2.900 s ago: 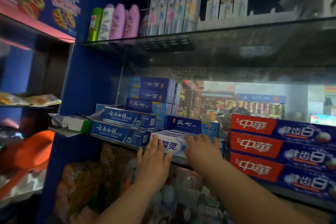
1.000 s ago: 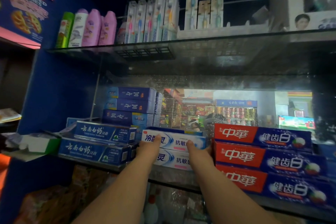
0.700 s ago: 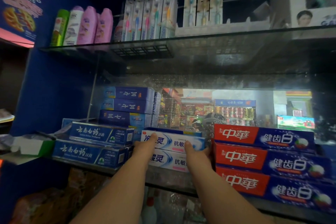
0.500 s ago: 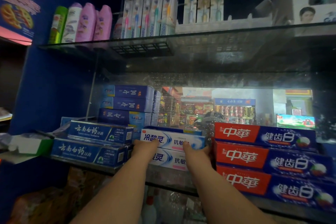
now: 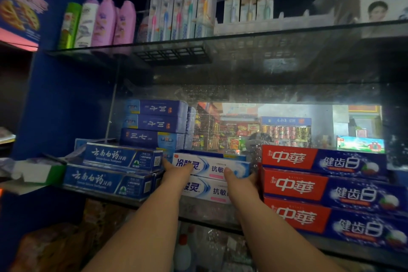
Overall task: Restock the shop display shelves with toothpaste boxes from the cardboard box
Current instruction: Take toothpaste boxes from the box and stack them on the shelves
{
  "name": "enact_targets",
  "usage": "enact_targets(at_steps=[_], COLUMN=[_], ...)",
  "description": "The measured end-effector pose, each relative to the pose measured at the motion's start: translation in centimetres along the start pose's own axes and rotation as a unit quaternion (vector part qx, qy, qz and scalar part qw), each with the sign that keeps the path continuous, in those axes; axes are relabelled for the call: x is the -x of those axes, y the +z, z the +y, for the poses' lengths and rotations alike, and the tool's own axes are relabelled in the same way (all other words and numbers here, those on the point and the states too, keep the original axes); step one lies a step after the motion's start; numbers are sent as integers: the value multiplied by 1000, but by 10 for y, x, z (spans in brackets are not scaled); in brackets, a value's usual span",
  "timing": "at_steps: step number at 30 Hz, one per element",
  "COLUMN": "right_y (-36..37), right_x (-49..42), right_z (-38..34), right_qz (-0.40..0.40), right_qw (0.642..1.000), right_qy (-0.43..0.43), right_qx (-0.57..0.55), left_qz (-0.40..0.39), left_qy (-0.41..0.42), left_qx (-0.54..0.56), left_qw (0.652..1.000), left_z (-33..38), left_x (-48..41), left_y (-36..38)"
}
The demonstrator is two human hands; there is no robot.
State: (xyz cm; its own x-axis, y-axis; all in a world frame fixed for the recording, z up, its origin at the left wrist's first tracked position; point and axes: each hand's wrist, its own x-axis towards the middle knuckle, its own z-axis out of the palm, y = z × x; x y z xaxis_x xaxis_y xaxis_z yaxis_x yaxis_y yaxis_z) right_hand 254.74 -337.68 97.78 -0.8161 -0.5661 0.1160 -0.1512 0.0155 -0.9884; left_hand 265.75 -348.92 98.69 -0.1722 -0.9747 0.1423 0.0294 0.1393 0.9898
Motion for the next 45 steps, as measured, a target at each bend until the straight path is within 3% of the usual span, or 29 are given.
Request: enact_targets(at_steps=[3,6,17,24,32,38,41,45], right_y=[0,0,5,-11,-16,-24,-21,-9], right_x=[1,3,18,27,39,40,41,43], right_z=[0,0,-9,-8,-5,-6,0,0], right_qz=[-2,-4,-9,-48,-54,-68,-67,-16], right_qw=[1000,1000,1000,995,996,996,996,997], right_qy=[3,-1,15,39,38,36,20,7], right_qx=[-6,-2,10,-79,-67,-40,-55,-70], left_qz=[-26,-32,-10,41,53,49,62,59], left_qy=[-21,-28,-8,-7,-1,43,109,173], left_qx=[-56,-46,-68,-128,-112,-224,-267,-344], left_qw=[998,998,998,991,992,972,956,921], left_z=[2,3,6,10,4,1,-11,-27], left_x=[1,3,14,24,37,52,73,96], left_y=[0,-1,-8,-17,-27,-31,-27,-18])
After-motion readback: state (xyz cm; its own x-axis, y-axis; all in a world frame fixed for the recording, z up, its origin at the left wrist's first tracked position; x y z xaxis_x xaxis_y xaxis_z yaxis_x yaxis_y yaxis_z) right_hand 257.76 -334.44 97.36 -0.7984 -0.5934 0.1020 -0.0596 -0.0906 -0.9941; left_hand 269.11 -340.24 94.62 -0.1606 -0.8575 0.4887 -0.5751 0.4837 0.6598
